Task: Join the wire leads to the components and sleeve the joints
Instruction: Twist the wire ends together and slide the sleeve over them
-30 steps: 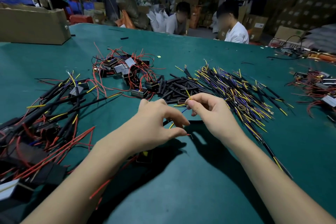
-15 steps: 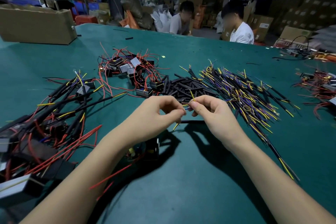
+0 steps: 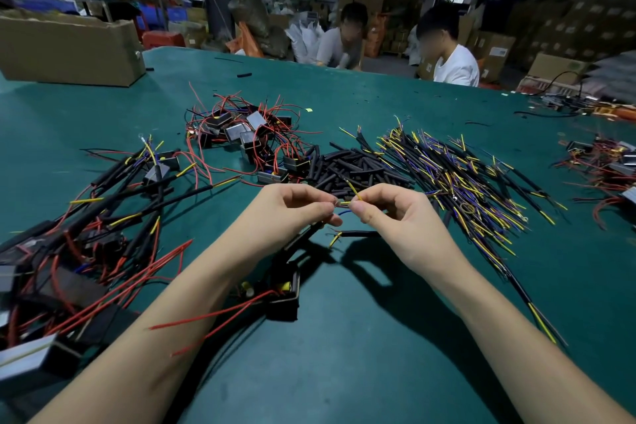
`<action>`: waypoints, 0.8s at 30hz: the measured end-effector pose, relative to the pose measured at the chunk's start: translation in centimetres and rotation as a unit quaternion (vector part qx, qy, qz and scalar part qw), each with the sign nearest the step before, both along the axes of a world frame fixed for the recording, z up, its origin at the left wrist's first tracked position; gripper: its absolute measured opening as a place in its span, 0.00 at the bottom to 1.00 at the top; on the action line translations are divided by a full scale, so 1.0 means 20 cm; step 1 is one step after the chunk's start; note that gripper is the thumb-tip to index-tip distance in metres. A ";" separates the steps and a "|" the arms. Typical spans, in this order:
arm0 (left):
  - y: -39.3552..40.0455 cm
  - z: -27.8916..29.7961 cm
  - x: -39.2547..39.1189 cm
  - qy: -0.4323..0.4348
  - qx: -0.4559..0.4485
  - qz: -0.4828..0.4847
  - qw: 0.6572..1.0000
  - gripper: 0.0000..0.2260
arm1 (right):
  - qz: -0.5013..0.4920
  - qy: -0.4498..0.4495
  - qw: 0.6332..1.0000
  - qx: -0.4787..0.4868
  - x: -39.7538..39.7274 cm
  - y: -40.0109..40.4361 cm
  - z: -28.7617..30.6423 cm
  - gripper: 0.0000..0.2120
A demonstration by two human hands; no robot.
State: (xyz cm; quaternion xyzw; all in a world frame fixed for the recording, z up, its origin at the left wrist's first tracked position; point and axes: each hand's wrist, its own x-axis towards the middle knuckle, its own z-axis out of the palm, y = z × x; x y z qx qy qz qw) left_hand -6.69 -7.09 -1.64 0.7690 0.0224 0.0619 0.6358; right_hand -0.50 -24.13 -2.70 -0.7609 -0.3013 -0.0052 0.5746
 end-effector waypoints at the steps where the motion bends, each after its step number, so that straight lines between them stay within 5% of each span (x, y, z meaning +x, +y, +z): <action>1: 0.00 0.00 0.00 -0.002 0.004 -0.005 1.000 0.03 | -0.001 -0.001 1.000 0.001 0.00 0.00 0.00 0.06; 17: -0.04 0.03 -0.02 -0.044 0.099 0.031 0.994 0.09 | -0.028 -0.009 0.999 -0.024 -0.01 0.00 -0.01 0.06; 24: -0.03 0.04 -0.02 -0.004 0.028 0.047 0.998 0.09 | -0.044 0.000 0.999 0.004 -0.02 0.02 0.01 0.07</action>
